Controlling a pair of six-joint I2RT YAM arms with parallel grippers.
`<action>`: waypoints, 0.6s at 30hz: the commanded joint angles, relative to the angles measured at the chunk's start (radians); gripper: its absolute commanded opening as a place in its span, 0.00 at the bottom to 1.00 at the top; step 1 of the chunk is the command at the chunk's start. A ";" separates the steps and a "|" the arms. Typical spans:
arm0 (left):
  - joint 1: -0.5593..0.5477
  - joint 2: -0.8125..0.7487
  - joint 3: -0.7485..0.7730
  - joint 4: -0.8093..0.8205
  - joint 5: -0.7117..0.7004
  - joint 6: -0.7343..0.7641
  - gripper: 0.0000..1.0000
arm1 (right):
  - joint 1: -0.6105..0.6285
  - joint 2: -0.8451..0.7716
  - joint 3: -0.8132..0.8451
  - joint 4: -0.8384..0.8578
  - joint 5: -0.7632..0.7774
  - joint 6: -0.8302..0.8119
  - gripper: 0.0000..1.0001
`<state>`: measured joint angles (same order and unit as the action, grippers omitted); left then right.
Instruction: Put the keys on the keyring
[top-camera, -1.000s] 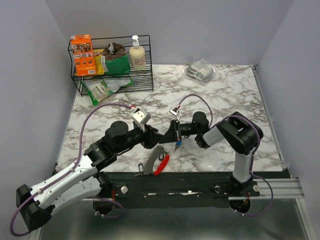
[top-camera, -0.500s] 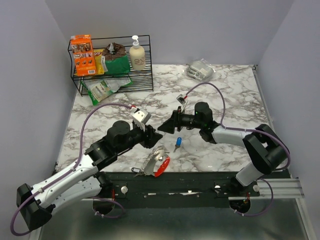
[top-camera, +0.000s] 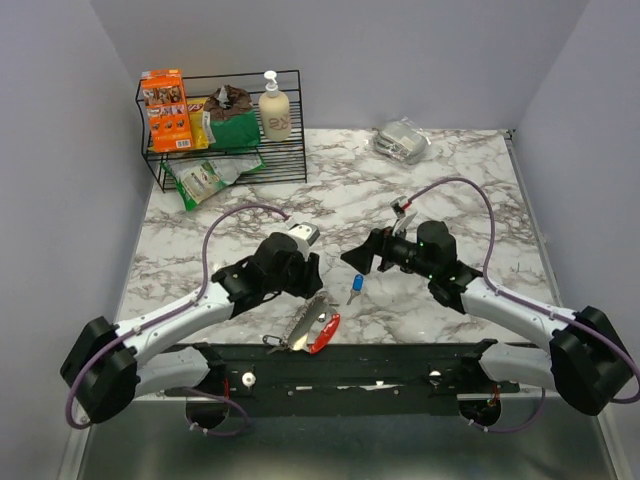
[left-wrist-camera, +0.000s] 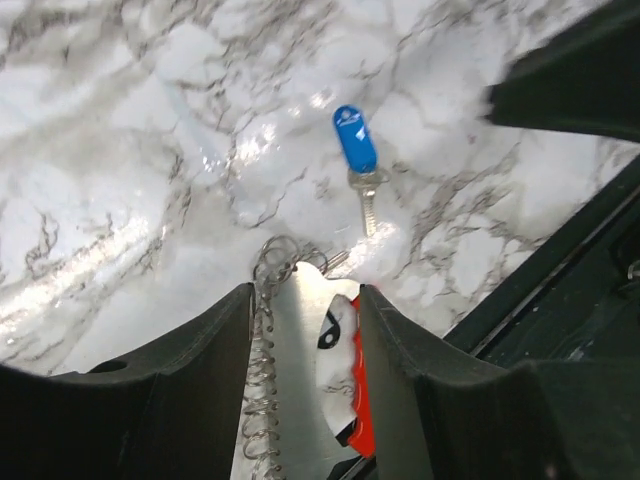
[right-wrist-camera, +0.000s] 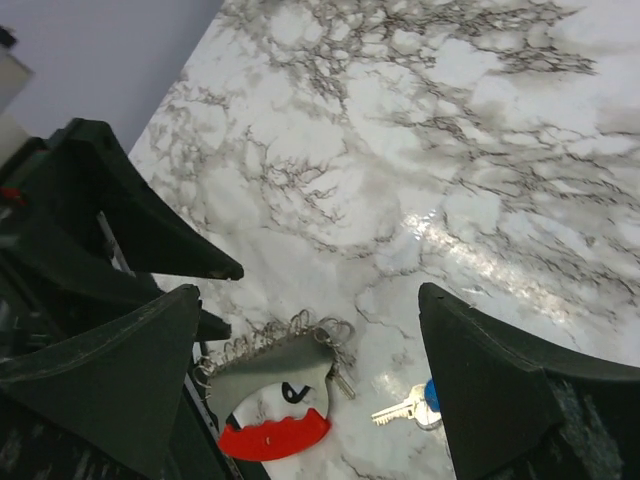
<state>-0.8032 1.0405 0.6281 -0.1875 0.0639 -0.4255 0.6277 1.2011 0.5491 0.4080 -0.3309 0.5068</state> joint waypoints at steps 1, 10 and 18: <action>0.013 0.140 0.070 -0.041 -0.007 -0.050 0.52 | -0.019 -0.087 -0.049 -0.112 0.118 -0.022 0.98; 0.013 0.343 0.160 -0.029 0.004 -0.042 0.34 | -0.040 -0.172 -0.103 -0.159 0.139 -0.030 0.99; 0.004 0.383 0.171 -0.070 -0.007 -0.038 0.32 | -0.043 -0.153 -0.109 -0.156 0.132 -0.028 0.99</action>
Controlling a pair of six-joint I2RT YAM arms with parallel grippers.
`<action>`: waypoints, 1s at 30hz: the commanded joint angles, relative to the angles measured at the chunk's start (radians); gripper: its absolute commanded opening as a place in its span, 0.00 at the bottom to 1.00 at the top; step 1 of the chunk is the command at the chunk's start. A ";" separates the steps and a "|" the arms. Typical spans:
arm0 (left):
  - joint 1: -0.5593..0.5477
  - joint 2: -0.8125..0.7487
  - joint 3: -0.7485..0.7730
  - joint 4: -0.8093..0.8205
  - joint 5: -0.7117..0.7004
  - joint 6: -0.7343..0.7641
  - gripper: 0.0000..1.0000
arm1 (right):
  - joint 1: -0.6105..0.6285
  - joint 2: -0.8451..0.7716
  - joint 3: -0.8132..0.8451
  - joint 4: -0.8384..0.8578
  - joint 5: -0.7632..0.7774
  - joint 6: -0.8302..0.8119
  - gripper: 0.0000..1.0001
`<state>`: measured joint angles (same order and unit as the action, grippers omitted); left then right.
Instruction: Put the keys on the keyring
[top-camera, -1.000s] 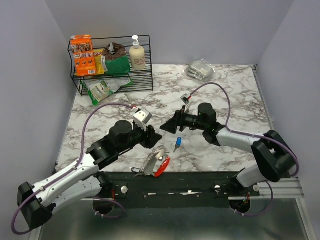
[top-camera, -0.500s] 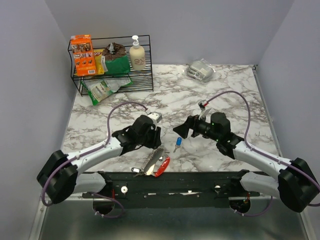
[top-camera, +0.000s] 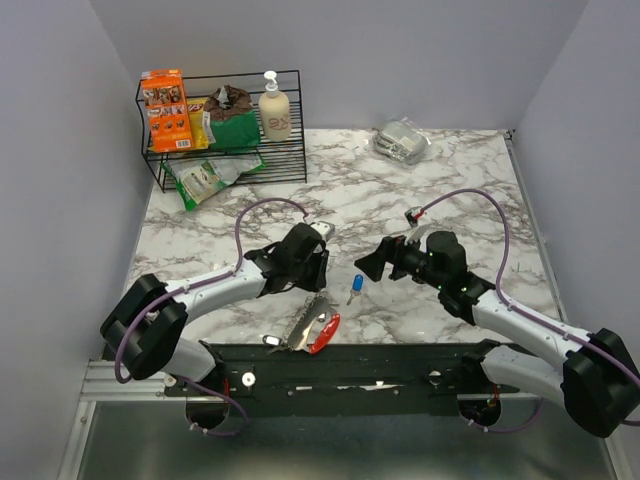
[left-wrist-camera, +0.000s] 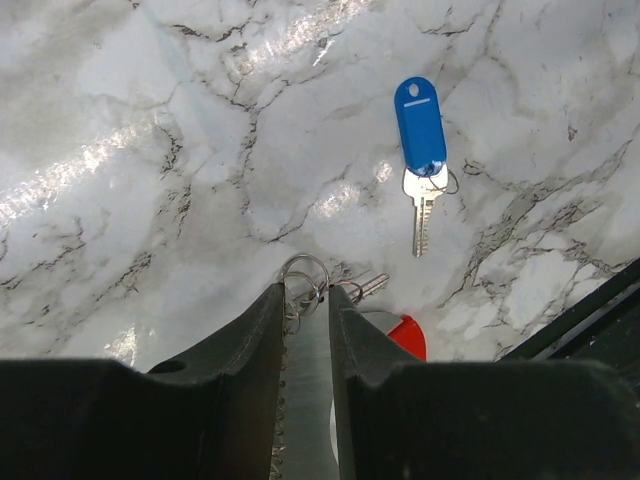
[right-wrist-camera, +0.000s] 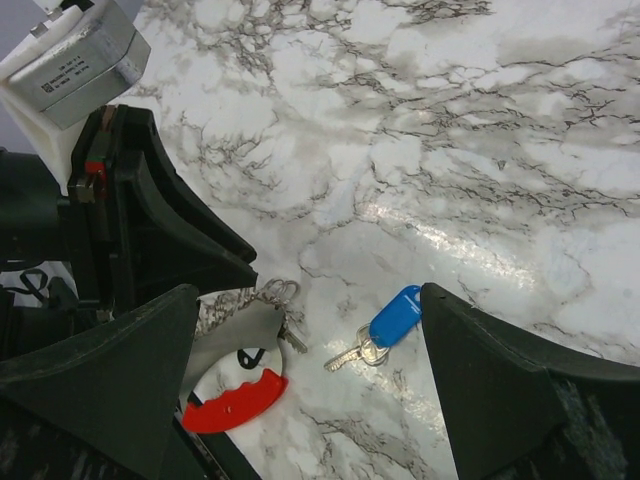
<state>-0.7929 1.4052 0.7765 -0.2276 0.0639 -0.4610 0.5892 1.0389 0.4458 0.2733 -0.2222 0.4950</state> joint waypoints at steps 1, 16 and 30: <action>-0.012 0.020 0.024 -0.033 -0.010 -0.001 0.32 | -0.005 0.013 -0.004 -0.022 0.021 -0.016 0.99; -0.066 0.037 0.030 -0.095 -0.111 -0.016 0.29 | -0.005 0.039 0.004 -0.014 -0.003 -0.024 0.99; -0.081 0.084 0.043 -0.095 -0.134 -0.013 0.29 | -0.005 0.047 -0.006 0.007 -0.020 -0.024 0.99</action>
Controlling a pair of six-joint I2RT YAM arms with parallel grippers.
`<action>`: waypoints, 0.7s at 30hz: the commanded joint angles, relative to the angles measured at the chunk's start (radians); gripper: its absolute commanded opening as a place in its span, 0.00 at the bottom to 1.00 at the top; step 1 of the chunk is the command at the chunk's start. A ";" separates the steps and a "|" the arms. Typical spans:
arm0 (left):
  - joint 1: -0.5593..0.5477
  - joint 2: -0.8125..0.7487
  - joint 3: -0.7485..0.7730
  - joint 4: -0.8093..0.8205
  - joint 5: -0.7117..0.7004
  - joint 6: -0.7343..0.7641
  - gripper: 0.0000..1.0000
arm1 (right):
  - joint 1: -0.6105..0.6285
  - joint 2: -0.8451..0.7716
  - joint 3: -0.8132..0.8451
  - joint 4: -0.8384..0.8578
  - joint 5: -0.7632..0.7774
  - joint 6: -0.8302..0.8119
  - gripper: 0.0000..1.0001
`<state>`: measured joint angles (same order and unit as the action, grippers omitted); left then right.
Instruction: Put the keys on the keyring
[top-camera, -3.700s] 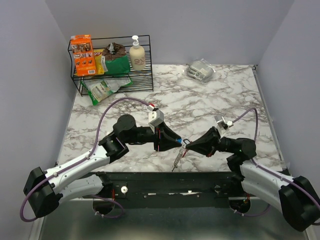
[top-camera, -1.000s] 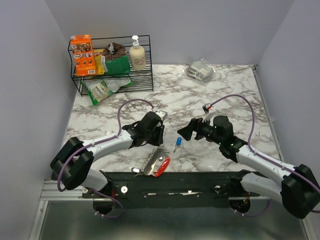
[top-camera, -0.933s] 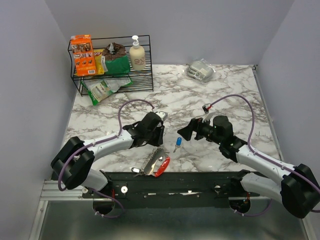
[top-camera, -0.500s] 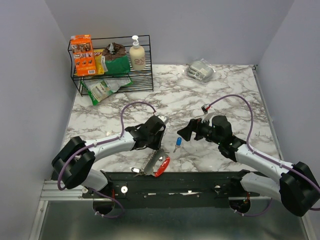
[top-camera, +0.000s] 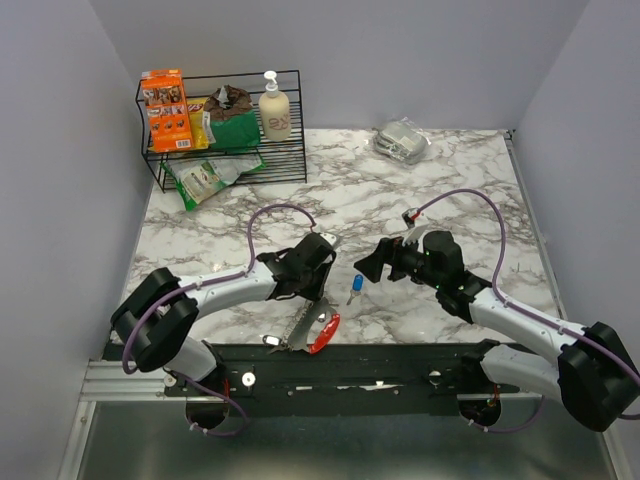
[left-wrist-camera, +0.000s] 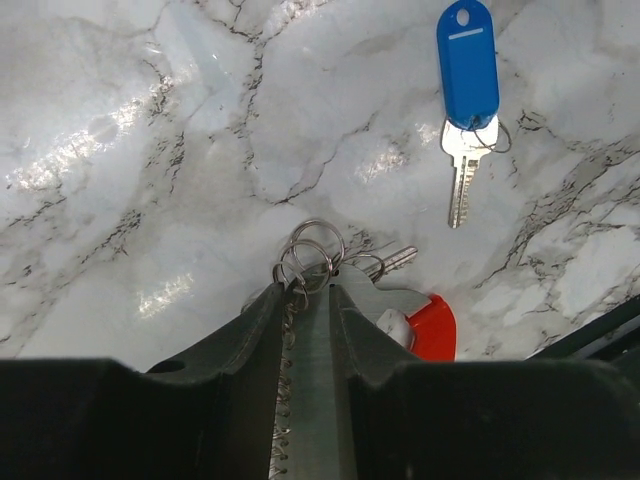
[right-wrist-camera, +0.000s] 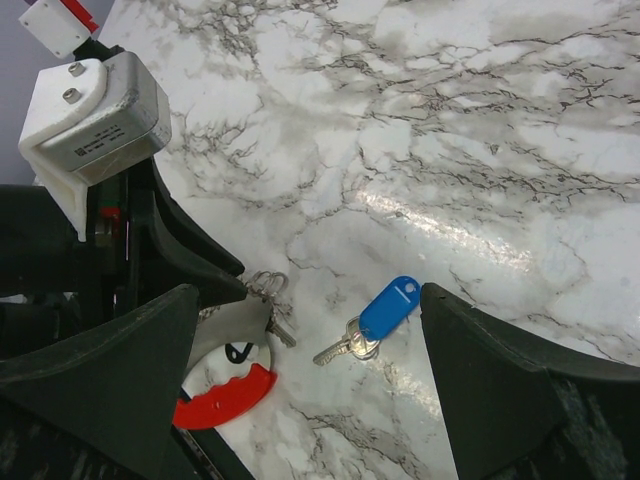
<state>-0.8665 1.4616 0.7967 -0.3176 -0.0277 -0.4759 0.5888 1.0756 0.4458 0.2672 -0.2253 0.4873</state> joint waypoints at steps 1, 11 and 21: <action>-0.008 0.032 0.021 -0.002 -0.044 0.003 0.28 | -0.004 0.010 -0.007 0.015 -0.019 -0.018 0.99; -0.008 0.052 0.035 -0.018 -0.081 0.014 0.12 | -0.004 0.012 -0.009 0.024 -0.026 -0.019 0.99; -0.008 -0.035 0.033 -0.014 -0.107 0.072 0.00 | -0.004 -0.022 -0.009 0.026 -0.045 -0.047 0.99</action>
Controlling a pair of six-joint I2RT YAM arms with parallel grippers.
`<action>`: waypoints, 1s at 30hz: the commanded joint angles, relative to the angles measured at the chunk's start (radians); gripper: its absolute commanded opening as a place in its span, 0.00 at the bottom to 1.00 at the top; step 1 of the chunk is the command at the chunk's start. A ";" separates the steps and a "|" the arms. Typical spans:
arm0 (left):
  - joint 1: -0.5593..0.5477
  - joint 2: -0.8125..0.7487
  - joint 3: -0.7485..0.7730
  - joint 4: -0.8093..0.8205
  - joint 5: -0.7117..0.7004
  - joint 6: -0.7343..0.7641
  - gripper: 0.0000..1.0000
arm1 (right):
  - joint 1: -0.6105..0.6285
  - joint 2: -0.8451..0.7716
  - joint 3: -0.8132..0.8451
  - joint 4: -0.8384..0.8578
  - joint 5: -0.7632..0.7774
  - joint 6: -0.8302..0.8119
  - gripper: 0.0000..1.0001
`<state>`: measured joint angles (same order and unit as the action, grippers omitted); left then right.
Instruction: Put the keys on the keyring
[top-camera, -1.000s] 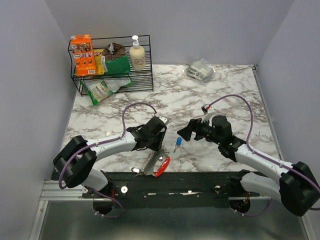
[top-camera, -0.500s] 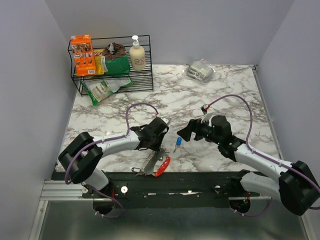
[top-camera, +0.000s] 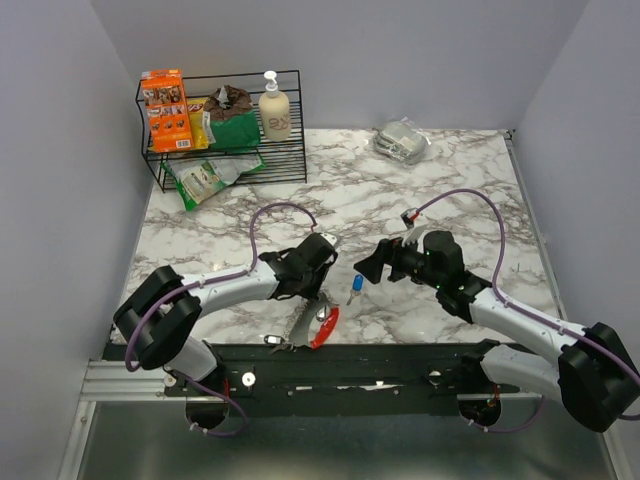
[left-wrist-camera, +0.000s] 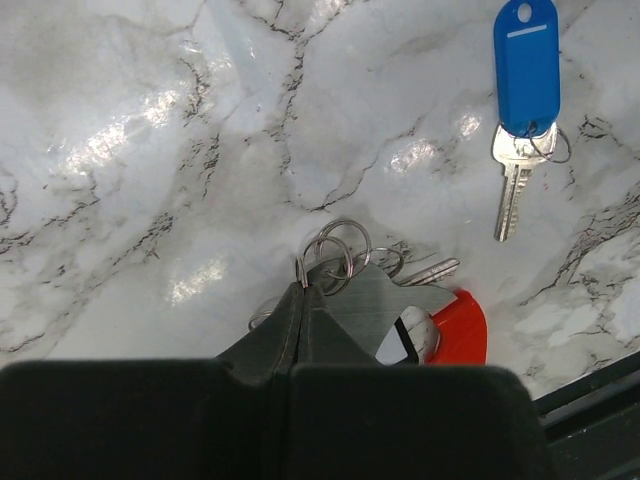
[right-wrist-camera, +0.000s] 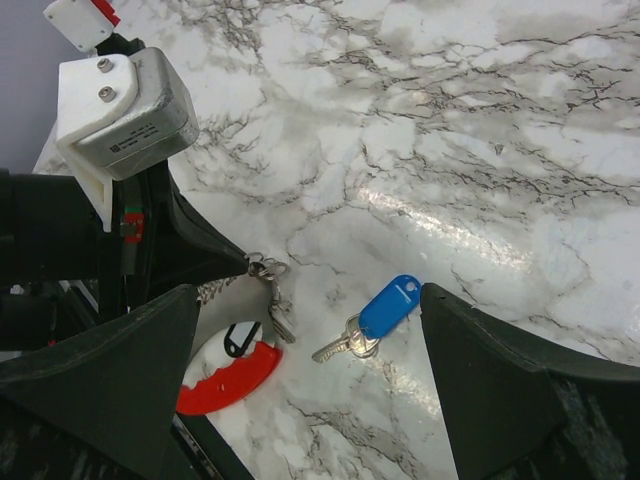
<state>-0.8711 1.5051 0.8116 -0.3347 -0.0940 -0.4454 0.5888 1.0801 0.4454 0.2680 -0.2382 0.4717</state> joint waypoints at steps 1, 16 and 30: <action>-0.003 -0.091 0.014 0.009 -0.038 0.051 0.00 | -0.004 -0.032 -0.008 0.027 -0.039 -0.036 0.99; -0.003 -0.453 -0.052 0.078 0.161 0.215 0.00 | -0.004 -0.262 -0.042 0.077 -0.170 -0.169 0.99; -0.003 -0.499 -0.046 0.071 0.414 0.255 0.00 | -0.003 -0.241 -0.043 0.282 -0.559 -0.197 0.98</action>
<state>-0.8711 1.0069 0.7513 -0.2859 0.1600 -0.2203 0.5888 0.8116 0.4129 0.4423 -0.6186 0.2859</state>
